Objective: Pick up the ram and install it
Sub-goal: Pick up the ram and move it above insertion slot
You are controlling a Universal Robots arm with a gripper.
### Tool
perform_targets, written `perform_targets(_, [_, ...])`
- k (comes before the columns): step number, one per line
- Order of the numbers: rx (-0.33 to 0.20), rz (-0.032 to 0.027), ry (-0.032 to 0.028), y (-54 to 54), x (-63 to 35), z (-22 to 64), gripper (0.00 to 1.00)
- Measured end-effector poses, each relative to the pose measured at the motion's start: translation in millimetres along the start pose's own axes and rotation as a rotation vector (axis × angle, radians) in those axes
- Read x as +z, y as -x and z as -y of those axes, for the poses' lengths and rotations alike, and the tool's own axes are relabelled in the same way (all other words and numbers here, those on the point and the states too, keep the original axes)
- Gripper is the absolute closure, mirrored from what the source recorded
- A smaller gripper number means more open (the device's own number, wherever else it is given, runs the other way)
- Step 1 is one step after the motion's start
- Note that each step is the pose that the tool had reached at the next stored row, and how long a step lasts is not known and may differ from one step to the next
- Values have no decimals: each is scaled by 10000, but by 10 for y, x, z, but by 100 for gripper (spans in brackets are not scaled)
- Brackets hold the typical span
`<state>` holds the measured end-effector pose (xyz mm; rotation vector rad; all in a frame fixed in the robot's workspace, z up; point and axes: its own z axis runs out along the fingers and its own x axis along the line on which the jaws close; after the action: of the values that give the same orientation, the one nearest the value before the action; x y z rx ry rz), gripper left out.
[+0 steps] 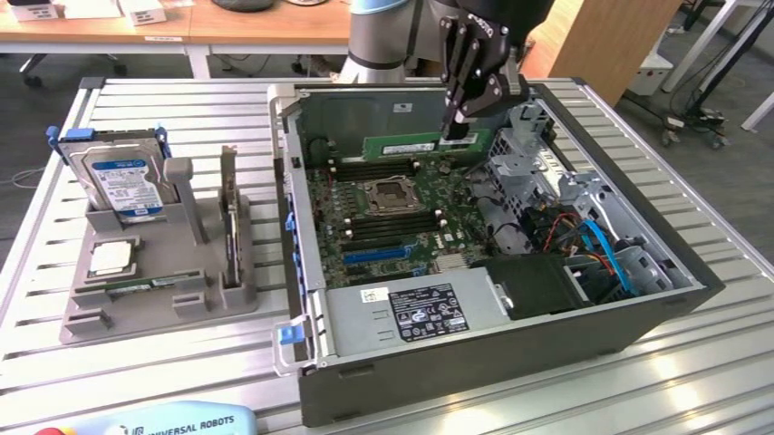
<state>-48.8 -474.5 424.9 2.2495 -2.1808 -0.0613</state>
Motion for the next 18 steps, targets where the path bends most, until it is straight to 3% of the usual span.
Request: perform_targets(18, [-1,39,-2,440,38,15,89])
